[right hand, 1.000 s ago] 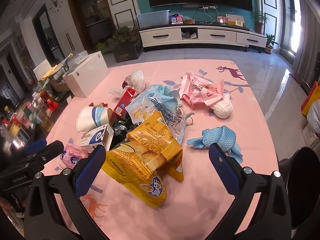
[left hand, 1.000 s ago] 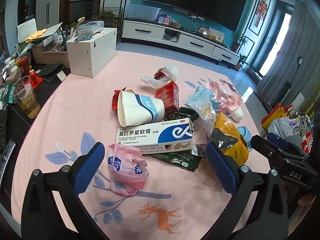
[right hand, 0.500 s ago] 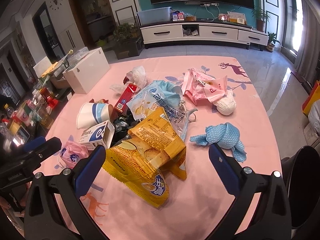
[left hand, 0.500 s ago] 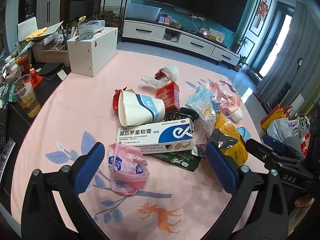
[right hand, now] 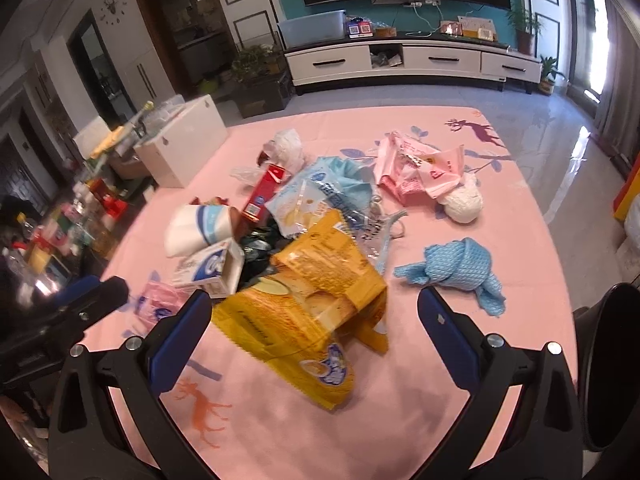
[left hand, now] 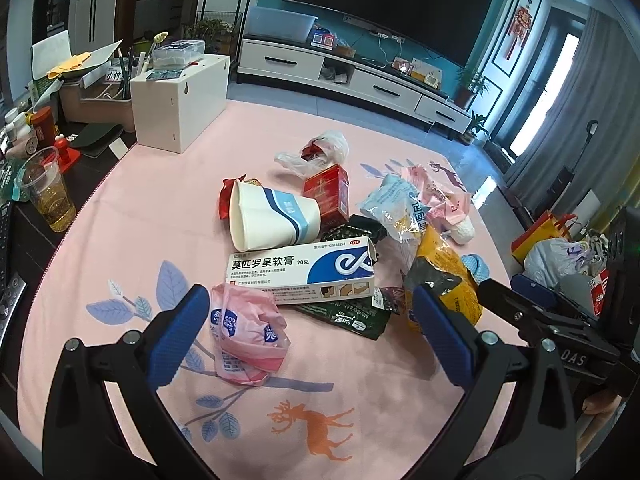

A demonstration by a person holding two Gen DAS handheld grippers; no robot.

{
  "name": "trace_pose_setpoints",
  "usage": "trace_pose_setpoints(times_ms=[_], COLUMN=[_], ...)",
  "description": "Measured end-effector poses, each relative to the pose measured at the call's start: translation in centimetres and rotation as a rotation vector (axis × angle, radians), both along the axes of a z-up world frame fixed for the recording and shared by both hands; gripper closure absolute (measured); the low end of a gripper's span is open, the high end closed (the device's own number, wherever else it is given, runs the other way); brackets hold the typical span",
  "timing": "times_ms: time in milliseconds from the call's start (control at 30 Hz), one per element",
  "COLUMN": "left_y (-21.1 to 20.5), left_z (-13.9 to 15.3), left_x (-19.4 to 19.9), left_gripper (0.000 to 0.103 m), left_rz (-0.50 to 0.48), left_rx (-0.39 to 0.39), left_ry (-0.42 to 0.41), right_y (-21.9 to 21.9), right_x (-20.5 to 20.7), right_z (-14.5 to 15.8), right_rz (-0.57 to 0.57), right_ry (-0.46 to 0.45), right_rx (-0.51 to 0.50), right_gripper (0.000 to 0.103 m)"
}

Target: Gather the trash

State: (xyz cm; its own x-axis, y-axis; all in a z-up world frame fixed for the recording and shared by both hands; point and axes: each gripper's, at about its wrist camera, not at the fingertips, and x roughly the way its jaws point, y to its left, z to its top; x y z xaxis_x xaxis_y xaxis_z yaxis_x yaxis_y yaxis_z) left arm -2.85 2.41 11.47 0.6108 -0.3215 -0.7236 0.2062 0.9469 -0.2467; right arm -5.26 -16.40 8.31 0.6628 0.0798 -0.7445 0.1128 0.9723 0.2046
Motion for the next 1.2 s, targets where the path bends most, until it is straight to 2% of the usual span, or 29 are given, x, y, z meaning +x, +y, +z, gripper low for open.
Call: trace_pose_setpoints(times_ms=[367,500,1200], left_y=[0.0,0.1,1.5], left_z=[0.3,0.3,-0.6], left_x=[-0.4,-0.3,0.7], left_gripper=[0.003,0.003,0.003], left_rz=[0.0,-0.016,0.038], left_rx=[0.0,-0.033,-0.038], left_ry=[-0.019,-0.001,0.037], right_y=[-0.3,-0.2,-0.5], right_x=[0.0,-0.2,1.1], right_z=[0.0,0.1,-2.2], right_rz=[-0.039,-0.043,-0.078], right_ry=[0.005,-0.006,0.04], right_rx=[-0.021,-0.038,0.054], right_gripper=[0.003,0.003,0.003])
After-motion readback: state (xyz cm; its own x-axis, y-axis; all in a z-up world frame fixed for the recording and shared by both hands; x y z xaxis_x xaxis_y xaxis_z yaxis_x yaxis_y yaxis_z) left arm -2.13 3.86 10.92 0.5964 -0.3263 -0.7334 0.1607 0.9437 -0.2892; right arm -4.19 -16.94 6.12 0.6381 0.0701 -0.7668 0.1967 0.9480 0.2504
